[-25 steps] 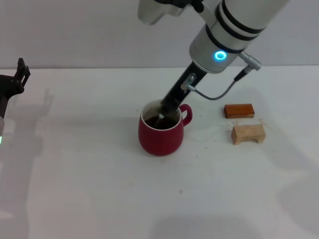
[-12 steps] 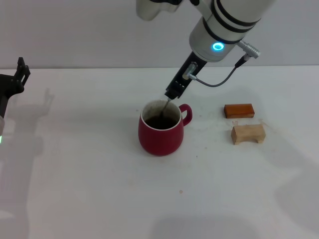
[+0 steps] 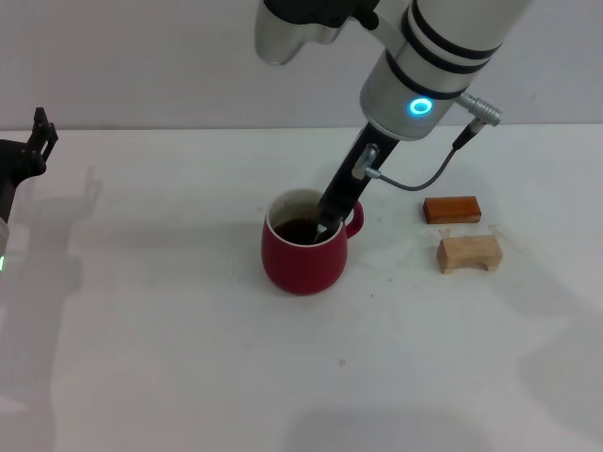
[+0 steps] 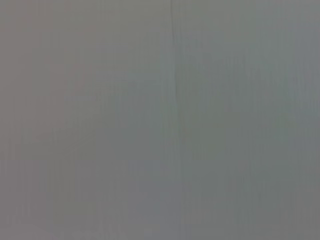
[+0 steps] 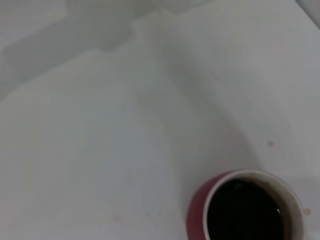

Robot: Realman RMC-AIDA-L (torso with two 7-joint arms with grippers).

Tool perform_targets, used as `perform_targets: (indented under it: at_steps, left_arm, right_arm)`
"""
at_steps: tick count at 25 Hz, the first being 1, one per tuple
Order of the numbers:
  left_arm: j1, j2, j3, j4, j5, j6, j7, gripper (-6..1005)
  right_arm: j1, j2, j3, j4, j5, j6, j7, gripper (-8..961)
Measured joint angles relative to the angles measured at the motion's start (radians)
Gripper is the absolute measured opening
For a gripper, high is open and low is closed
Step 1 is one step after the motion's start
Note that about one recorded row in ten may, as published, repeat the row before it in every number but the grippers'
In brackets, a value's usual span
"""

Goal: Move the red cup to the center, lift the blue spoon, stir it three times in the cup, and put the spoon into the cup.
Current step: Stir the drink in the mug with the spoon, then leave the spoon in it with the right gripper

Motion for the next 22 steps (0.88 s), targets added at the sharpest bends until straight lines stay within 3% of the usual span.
perform_targets:
  at_steps: [8, 22]
  left_arm:
    - [0.001, -0.001, 0.000, -0.007, -0.001, 0.000, 0.000, 854]
    - [0.001, -0.003, 0.000, -0.014, -0.001, 0.000, 0.000, 855]
  right_arm:
    - [-0.004, 0.005, -0.042, -0.015, 0.006, -0.104, 0.003, 298]
    - [-0.008, 0.006, -0.104, -0.007, -0.021, -0.136, 0.012, 304]
